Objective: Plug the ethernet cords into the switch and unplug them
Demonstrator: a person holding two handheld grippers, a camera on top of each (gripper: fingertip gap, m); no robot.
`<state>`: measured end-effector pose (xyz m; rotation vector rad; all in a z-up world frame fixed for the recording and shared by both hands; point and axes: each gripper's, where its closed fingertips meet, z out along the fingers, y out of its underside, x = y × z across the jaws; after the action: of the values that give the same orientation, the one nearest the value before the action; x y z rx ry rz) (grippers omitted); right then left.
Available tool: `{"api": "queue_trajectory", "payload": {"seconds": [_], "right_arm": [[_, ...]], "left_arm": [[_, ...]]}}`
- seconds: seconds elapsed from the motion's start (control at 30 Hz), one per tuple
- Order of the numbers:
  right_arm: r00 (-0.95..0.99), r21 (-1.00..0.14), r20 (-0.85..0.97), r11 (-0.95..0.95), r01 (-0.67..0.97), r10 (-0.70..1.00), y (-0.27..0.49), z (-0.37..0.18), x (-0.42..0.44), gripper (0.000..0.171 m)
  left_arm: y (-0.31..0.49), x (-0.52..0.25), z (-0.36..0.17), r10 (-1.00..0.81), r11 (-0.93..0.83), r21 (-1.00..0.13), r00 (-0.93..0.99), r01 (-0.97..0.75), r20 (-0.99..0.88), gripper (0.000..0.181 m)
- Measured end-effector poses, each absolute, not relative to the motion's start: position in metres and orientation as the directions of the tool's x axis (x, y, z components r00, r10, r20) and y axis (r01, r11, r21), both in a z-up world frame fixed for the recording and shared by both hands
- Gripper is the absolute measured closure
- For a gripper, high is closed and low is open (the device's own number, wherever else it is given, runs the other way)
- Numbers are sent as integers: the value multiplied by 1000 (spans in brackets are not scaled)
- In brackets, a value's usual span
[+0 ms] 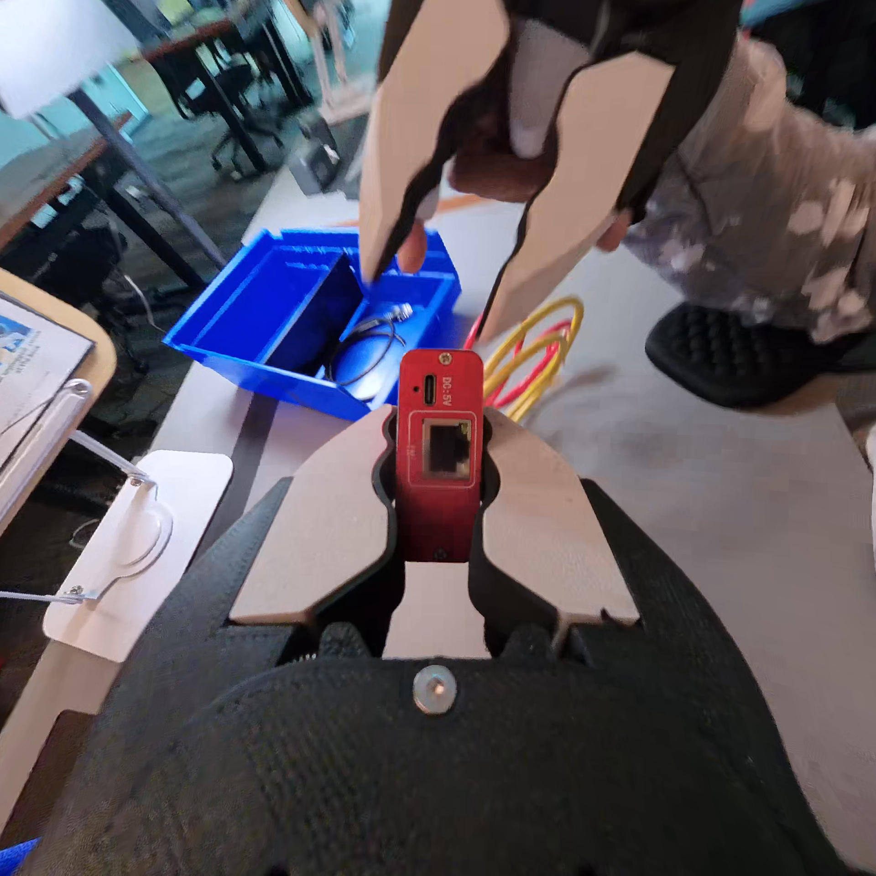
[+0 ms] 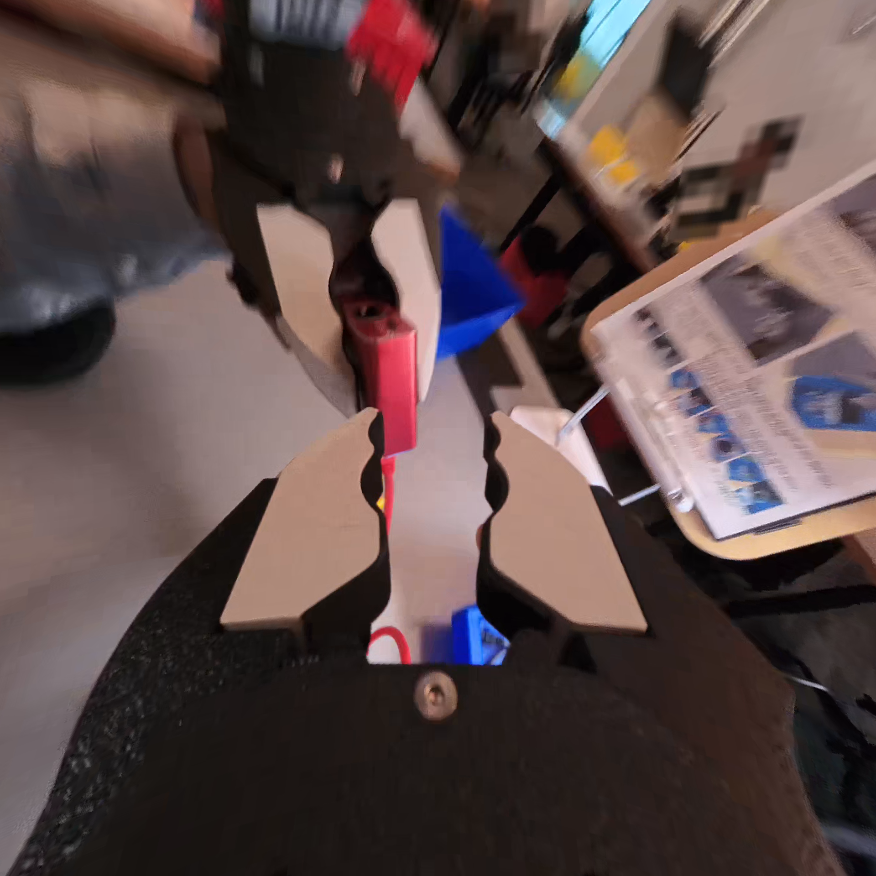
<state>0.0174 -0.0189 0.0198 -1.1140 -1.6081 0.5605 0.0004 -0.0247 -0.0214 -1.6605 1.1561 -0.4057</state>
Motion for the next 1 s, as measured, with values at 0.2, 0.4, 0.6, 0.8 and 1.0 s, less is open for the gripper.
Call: {"api": "queue_trajectory", "payload": {"seconds": [0.2, 0.4, 0.6, 0.8, 1.0], "right_arm": [[0, -976, 164, 163, -143, 986, -61, 107, 27, 137], [-239, -981, -148, -173, -87, 960, -113, 29, -67, 132], [-243, -859, -359, -421, -293, 901, -87, -24, -95, 118], [-198, -768, -358, -409, -494, 912, -46, 22, -55, 121], [-211, -676, -422, -461, -574, 882, -21, 44, -29, 135]], "left_arm": [[-2, -50, 26, -761, 8, -996, 645, -90, -65, 152], [-5, -83, 62, -745, 70, -975, 661, 210, 89, 151], [-24, -88, 95, -800, 111, -889, 571, 444, 185, 151], [-24, -70, 99, -818, 94, -807, 508, 584, 272, 151], [-13, -57, 87, -788, 79, -738, 495, 670, 365, 152]]}}
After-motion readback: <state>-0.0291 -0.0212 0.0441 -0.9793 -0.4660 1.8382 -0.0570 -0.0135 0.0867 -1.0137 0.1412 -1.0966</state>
